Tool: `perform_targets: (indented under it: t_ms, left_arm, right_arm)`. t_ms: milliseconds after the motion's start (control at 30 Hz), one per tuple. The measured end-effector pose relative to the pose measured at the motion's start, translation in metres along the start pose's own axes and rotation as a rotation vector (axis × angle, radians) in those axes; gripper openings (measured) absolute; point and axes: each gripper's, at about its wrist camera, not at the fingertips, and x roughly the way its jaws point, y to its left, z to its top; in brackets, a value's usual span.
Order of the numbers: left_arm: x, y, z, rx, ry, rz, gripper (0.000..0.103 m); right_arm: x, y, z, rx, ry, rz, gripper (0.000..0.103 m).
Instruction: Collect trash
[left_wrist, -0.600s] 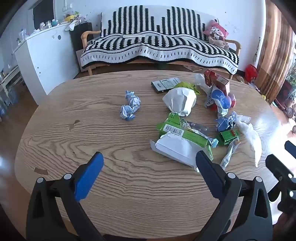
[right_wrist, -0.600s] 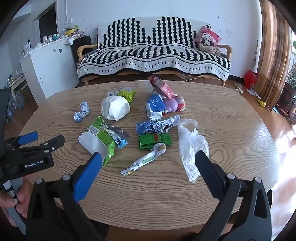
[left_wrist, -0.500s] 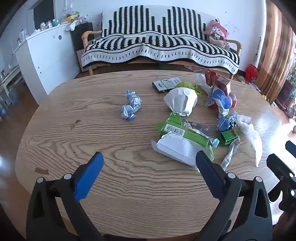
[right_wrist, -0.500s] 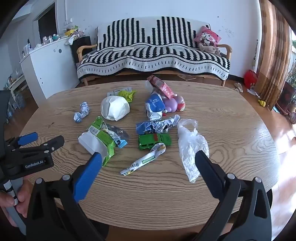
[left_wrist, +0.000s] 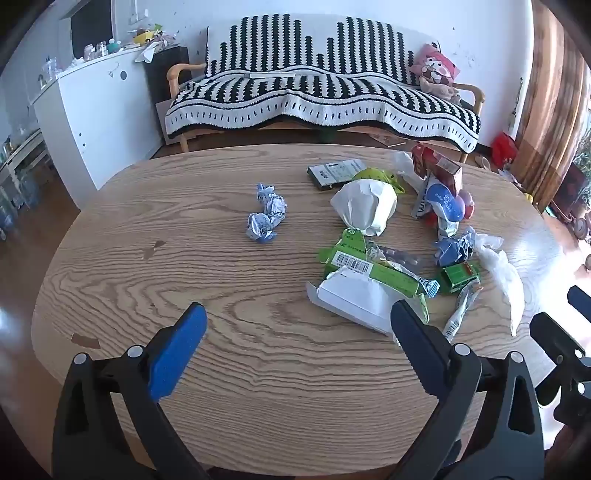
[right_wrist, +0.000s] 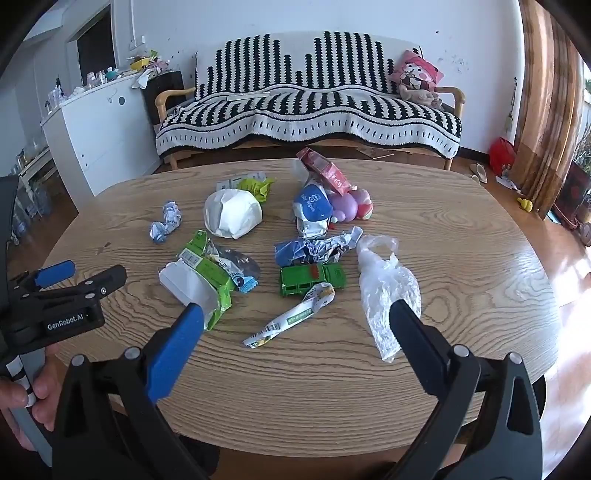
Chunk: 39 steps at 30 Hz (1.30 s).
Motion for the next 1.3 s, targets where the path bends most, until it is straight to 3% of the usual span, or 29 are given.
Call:
perform_targets:
  t_ms: [1300]
  left_arm:
    - [-0.0025, 0.0002, 0.0013, -0.004, -0.009, -0.003, 0.097]
  right_arm:
    - [0.0018, 0.0045, 0.0004, -0.005, 0.004, 0.003, 0.097]
